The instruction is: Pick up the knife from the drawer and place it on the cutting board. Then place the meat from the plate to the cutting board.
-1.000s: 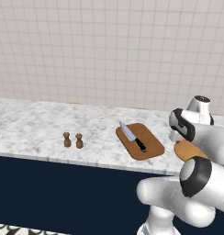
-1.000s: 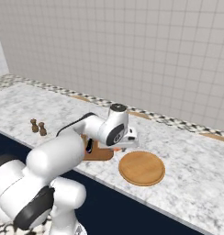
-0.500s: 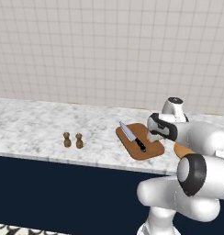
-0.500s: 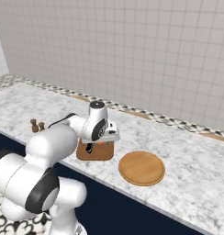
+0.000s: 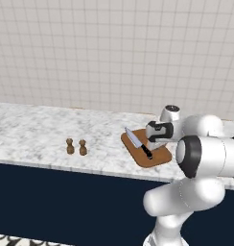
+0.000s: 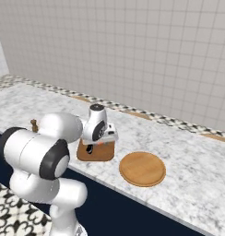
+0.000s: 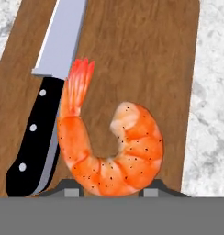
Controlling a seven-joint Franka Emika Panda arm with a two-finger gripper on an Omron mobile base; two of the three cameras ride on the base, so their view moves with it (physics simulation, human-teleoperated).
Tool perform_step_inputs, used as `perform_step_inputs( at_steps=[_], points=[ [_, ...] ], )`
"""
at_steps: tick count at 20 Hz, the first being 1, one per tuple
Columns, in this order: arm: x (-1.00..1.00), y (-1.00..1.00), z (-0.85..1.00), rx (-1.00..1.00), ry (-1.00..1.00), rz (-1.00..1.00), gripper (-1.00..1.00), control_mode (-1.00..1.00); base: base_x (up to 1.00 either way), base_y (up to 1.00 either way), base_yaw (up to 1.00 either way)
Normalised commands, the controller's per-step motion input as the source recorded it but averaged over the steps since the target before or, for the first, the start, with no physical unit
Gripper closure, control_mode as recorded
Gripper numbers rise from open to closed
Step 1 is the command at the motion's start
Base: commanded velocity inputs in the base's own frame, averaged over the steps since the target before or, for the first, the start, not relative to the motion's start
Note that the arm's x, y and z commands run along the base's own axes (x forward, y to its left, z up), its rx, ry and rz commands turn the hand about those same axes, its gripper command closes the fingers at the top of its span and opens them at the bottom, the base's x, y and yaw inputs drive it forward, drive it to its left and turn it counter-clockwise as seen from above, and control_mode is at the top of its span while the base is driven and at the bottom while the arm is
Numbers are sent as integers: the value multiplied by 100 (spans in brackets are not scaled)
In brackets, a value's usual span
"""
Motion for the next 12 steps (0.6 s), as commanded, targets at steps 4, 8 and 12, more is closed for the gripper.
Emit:
perform_step_inputs(
  at_steps=[4,8,12],
  points=[
    [44,0,-49,0,0,11,100,-100,0,0,0],
    [34,0,-14,0,0,10,-100,-100,0,0,0],
    [18,0,0,0,0,7,-100,-100,0,0,0]
  ],
)
